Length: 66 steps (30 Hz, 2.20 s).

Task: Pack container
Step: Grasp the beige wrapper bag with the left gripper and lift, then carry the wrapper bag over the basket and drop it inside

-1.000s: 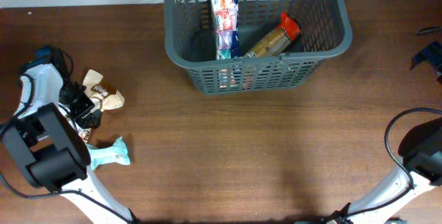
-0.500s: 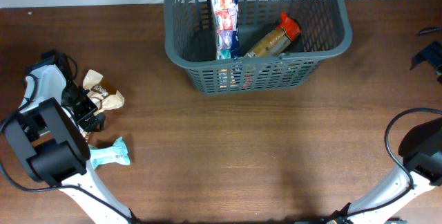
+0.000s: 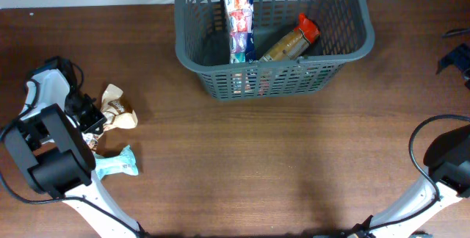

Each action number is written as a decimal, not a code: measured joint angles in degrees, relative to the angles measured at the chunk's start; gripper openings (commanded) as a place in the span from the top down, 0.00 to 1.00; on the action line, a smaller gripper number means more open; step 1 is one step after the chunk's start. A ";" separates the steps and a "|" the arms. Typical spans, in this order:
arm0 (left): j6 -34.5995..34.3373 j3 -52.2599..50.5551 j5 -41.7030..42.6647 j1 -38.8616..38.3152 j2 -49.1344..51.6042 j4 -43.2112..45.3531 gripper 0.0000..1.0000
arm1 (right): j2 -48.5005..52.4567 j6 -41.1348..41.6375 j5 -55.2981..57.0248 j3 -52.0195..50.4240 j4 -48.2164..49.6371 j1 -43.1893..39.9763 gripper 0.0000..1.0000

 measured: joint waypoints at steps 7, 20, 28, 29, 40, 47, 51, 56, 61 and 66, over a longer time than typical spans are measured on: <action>14.49 1.68 5.97 0.63 0.00 -1.36 0.98 | 0.00 -0.02 0.00 0.00 0.00 0.00 0.01; 56.22 26.34 15.34 0.57 -11.85 4.96 0.98 | 0.00 0.02 0.00 0.00 0.00 0.00 0.01; 75.93 39.95 29.03 -14.19 -26.23 22.18 0.98 | 0.00 -0.02 0.00 0.00 0.00 0.00 0.01; 78.34 40.52 30.53 -17.73 -27.43 24.68 0.98 | 0.00 -0.04 0.00 0.00 0.00 0.00 0.01; 89.05 41.16 28.70 -39.06 -23.37 30.91 0.98 | 0.00 0.02 0.00 0.00 0.00 0.00 0.01; 88.52 40.76 26.21 -41.92 -11.17 31.67 0.98 | 0.00 0.00 0.00 0.00 0.00 0.00 0.01; 87.17 40.50 25.90 -42.62 -6.43 31.91 0.98 | 0.00 0.02 0.00 0.00 0.00 0.00 0.01; 86.27 40.37 25.83 -44.19 -2.91 31.26 0.82 | 0.00 0.02 0.00 0.00 0.02 0.00 0.01; 85.68 40.37 25.88 -46.86 -2.01 28.85 0.69 | 0.00 0.02 0.00 0.00 0.00 0.00 0.01; 85.68 40.39 26.10 -48.78 -1.99 27.98 0.35 | 0.00 0.00 -0.02 0.00 0.00 0.00 0.01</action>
